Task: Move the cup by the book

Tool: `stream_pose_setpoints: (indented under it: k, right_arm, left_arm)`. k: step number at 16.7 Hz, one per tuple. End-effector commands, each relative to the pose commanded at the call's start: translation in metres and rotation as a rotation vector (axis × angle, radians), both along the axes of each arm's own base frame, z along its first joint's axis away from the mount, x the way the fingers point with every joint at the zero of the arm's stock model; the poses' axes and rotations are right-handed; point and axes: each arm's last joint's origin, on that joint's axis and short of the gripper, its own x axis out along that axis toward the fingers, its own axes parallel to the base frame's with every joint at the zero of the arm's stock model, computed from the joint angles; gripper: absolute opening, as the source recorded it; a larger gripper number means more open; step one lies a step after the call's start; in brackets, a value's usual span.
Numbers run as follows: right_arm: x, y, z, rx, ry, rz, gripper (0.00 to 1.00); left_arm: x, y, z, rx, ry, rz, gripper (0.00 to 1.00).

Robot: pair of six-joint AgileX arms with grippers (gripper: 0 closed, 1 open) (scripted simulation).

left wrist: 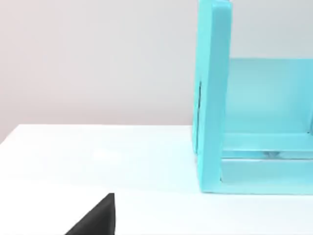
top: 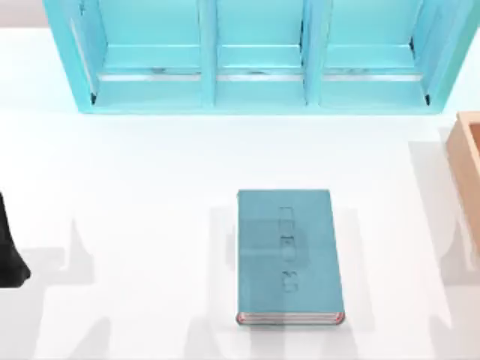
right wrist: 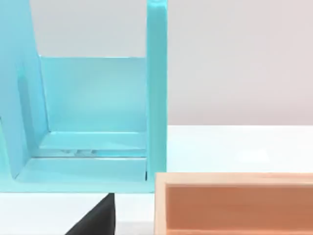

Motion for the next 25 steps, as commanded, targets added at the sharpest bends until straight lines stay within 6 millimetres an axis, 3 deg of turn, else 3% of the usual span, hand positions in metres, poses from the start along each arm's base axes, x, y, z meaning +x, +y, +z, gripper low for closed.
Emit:
stream_pose_setpoints:
  k: [6, 13, 17, 20, 25]
  right_arm:
    - [0.0, 0.0, 0.0, 0.0, 0.0, 0.0, 1.0]
    - [0.0, 0.0, 0.0, 0.0, 0.0, 0.0, 1.0]
    - [0.0, 0.0, 0.0, 0.0, 0.0, 0.0, 1.0]
    - [0.0, 0.0, 0.0, 0.0, 0.0, 0.0, 1.0]
    - [0.0, 0.0, 0.0, 0.0, 0.0, 0.0, 1.0]
  left_arm:
    - [0.001, 0.004, 0.01, 0.102, 0.088, 0.029, 1.0]
    - [0.018, 0.023, 0.045, 0.623, 0.546, -0.008, 1.0]
    - [0.037, 0.043, 0.057, 0.948, 0.895, -0.251, 1.0]
    - [0.052, 0.062, 0.062, 1.079, 1.097, -0.514, 1.0]
    - [0.074, 0.095, 0.071, 1.184, 1.225, -0.949, 1.0]
